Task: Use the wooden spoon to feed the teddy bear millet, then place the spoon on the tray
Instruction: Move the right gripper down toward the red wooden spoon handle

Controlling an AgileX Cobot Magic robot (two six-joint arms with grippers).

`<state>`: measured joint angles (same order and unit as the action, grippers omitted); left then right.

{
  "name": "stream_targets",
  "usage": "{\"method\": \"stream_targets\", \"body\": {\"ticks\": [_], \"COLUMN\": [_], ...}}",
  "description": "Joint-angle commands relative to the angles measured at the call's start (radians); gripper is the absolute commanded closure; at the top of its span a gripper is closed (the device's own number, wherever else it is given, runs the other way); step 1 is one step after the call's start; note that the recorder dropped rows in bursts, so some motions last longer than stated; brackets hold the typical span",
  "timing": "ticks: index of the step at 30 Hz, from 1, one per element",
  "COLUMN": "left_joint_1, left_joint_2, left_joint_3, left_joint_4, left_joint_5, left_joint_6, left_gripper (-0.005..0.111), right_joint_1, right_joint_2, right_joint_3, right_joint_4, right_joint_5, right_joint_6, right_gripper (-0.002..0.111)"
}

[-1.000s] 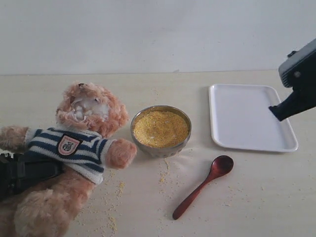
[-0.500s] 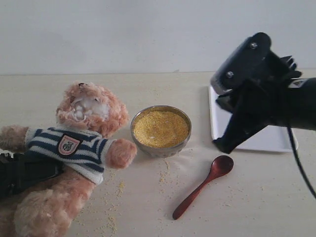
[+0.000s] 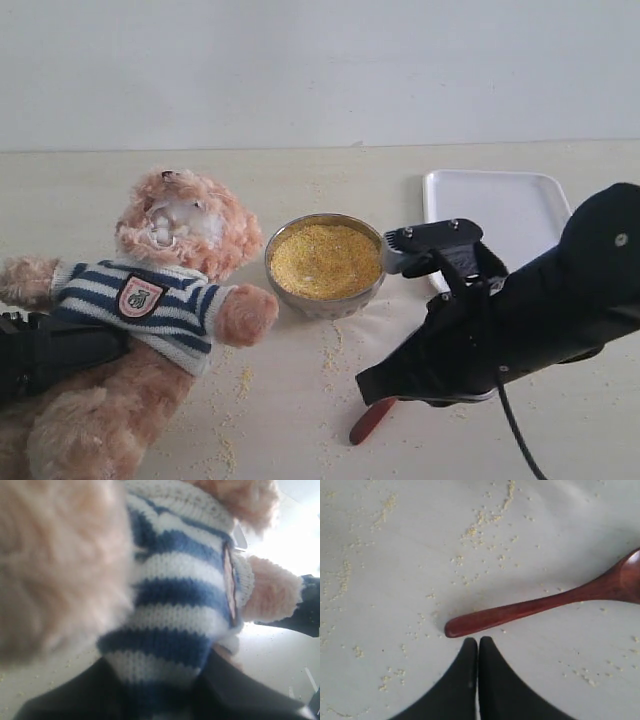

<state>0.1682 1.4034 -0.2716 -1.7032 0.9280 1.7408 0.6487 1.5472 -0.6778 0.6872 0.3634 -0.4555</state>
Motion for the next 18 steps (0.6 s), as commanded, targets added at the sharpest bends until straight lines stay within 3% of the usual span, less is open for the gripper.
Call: {"method": "stream_targets", "body": {"ticks": [1, 4, 7, 13, 18], "left_joint_1": [0.002, 0.002, 0.002, 0.002, 0.002], "left_joint_2": [0.001, 0.001, 0.001, 0.001, 0.001], "left_joint_3": [0.002, 0.002, 0.002, 0.002, 0.002], "left_joint_4": [-0.008, -0.008, -0.008, -0.008, -0.008], "left_joint_5": [0.032, 0.032, 0.032, 0.032, 0.032], "left_joint_6": [0.015, 0.015, 0.015, 0.015, 0.015], "left_gripper": [0.102, 0.102, 0.102, 0.102, 0.102], "right_joint_1": [0.069, 0.118, 0.142, 0.14, 0.14], "right_joint_2": [0.073, 0.08, 0.08, 0.08, 0.104], "right_joint_3": [0.004, 0.004, 0.0, -0.002, -0.002], "right_joint_4": [0.011, 0.011, 0.007, 0.012, 0.027], "right_joint_5": [-0.065, -0.127, -0.202, -0.277, -0.257], "right_joint_6": [0.008, 0.008, -0.002, 0.012, 0.017], "right_gripper": [0.109, 0.107, 0.099, 0.065, 0.061]}}
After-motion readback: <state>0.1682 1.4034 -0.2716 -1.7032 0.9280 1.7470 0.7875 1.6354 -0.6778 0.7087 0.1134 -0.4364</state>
